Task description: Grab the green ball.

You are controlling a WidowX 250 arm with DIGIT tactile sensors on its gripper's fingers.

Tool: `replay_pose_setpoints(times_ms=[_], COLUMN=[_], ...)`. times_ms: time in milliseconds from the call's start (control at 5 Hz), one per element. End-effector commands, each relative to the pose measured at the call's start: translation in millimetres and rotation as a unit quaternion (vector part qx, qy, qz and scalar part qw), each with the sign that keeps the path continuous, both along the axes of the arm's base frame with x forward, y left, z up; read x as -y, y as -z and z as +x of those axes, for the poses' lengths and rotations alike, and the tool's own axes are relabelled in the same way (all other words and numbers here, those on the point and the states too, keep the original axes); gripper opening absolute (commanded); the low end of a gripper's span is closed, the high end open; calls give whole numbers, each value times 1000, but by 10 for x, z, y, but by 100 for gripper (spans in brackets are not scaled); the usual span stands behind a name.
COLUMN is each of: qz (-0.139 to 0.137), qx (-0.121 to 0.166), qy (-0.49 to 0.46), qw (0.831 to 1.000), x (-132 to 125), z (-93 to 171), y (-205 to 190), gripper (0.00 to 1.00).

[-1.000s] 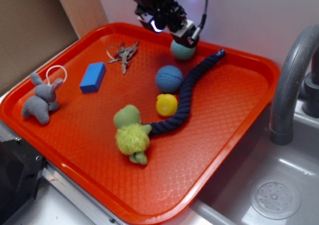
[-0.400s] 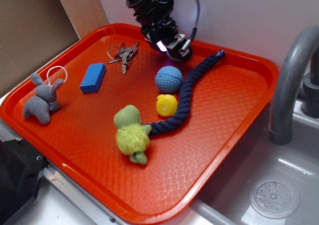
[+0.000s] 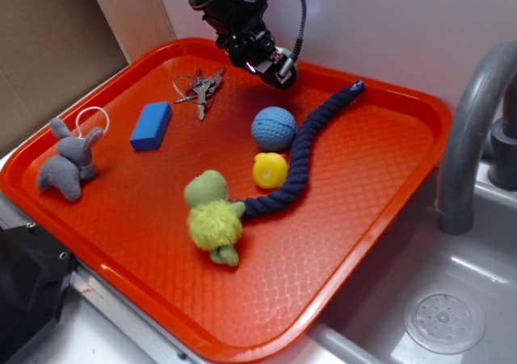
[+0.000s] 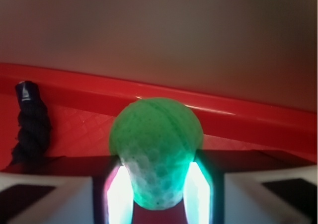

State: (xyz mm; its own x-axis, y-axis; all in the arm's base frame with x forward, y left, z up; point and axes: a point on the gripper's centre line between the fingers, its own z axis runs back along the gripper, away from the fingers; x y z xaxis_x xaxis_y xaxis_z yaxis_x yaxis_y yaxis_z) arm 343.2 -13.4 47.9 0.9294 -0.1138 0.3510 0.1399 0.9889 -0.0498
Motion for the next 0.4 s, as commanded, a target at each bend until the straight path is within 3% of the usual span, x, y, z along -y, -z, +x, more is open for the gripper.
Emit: replay_pose_setpoints(times_ms=[0, 200], qz=[7, 28], qx=[10, -15], qy=[2, -29], qw=[1000, 999], x=[85, -64], z=[81, -225], y=[-195, -629], gripper=[0, 0])
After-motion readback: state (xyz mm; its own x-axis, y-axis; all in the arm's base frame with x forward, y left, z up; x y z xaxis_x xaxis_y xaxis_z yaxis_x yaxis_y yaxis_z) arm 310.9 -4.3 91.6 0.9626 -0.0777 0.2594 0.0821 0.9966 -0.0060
